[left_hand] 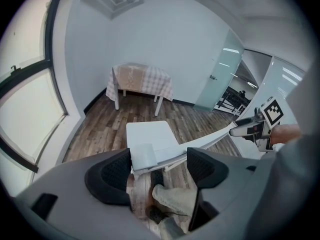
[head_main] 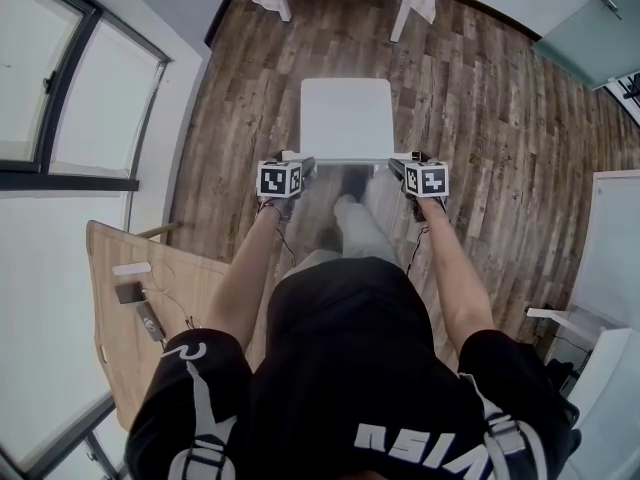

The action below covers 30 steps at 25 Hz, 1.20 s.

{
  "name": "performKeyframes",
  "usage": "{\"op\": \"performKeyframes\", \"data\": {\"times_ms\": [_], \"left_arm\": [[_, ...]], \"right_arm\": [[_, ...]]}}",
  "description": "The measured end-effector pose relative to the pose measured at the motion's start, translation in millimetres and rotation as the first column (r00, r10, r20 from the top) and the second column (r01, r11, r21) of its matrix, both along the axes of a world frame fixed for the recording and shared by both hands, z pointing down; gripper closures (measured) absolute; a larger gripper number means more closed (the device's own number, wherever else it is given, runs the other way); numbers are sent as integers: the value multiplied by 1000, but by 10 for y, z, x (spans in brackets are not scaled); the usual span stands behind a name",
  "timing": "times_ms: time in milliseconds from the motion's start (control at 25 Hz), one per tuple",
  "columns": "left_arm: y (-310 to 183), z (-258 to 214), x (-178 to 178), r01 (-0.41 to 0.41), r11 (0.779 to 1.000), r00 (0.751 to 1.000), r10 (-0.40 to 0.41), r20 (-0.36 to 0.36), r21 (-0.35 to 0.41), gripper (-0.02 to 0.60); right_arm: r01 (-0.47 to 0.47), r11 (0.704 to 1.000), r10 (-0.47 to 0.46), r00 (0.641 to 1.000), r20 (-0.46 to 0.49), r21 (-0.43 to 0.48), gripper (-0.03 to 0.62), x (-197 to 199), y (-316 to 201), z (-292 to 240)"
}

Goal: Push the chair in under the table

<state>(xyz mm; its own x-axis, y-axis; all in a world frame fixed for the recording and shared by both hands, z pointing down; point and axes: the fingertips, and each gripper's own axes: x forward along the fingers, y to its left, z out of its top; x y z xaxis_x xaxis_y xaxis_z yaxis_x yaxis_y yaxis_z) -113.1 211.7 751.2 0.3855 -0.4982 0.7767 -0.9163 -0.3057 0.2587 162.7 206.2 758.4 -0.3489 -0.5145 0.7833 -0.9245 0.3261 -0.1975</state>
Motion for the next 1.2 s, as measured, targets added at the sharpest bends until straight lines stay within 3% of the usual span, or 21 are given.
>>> {"op": "performKeyframes", "data": {"times_ms": [440, 760, 1200], "left_arm": [[-39, 1, -9, 19, 1000, 999, -19, -45, -4, 233], [-30, 7, 1, 4, 1000, 1000, -4, -13, -13, 230], [-63, 13, 2, -5, 999, 1000, 4, -13, -35, 220]], "right_arm": [[3, 1000, -3, 1000, 10, -25, 215, -6, -14, -30], [-60, 998, 63, 996, 71, -32, 221, 27, -47, -96], [-18, 999, 19, 999, 28, -38, 194, -38, -67, -72]]}}
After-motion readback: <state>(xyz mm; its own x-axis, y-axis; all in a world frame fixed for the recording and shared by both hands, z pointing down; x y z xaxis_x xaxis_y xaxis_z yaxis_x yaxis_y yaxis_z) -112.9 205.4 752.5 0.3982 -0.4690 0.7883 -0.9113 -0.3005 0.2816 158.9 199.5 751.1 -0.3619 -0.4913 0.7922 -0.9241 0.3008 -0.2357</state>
